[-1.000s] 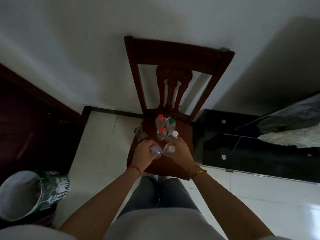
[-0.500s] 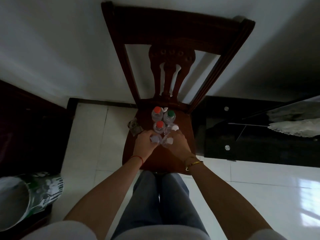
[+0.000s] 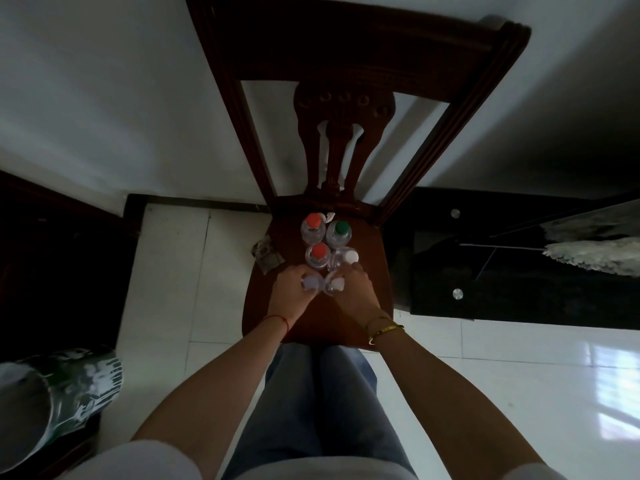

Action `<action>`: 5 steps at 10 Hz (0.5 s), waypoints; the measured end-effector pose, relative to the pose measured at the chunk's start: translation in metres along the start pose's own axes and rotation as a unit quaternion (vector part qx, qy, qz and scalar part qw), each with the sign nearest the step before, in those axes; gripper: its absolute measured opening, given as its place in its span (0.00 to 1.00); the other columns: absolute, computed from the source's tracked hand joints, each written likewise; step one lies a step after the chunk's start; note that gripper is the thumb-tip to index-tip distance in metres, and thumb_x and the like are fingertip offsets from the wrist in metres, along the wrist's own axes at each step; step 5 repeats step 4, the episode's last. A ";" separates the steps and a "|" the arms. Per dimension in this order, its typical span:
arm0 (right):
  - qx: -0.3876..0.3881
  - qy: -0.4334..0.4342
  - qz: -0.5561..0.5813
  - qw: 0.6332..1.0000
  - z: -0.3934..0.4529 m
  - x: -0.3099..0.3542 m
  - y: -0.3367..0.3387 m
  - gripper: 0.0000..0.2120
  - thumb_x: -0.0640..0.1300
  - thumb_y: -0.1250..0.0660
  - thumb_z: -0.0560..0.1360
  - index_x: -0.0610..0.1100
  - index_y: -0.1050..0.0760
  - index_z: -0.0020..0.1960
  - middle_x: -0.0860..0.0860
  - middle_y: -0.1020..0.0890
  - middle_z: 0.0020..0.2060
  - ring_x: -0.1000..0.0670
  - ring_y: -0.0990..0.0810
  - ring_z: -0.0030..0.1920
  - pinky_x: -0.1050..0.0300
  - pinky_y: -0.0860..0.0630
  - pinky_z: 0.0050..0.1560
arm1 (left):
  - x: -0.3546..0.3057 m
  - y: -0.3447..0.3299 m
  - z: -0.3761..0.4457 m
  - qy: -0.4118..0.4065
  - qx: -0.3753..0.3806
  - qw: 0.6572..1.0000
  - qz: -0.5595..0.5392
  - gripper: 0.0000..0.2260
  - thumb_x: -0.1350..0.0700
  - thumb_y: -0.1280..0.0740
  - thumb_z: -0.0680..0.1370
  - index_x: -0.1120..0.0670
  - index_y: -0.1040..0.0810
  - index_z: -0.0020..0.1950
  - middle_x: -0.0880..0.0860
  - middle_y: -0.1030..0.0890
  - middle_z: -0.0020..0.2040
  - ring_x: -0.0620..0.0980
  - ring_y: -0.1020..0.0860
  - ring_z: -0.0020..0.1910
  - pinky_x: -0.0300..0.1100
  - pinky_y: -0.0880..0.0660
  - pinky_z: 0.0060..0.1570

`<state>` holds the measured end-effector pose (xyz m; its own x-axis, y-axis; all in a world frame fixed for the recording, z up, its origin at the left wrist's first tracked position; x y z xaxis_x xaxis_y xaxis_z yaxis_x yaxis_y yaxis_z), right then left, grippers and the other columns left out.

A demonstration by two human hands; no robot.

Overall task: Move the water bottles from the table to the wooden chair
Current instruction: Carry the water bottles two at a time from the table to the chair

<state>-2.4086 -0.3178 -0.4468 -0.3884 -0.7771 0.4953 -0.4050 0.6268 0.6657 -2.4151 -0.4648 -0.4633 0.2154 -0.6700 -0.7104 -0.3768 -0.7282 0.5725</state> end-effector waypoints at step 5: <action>0.007 0.003 0.004 1.000 -0.012 0.009 0.018 0.19 0.40 0.32 0.73 0.42 0.30 0.63 0.42 0.24 0.58 0.41 0.22 0.57 0.51 0.26 0.55 | -0.011 0.006 -0.012 -0.010 0.035 0.999 0.036 0.13 0.58 0.32 0.75 0.52 0.25 0.59 0.52 0.22 0.56 0.49 0.21 0.54 0.37 0.25 0.52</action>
Point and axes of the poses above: each hand's wrist, its own z-axis towards the middle knuckle, its own y-axis out of the back of the hand, x = y × z, the point moved 3 cm from there along z, towards the middle knuckle
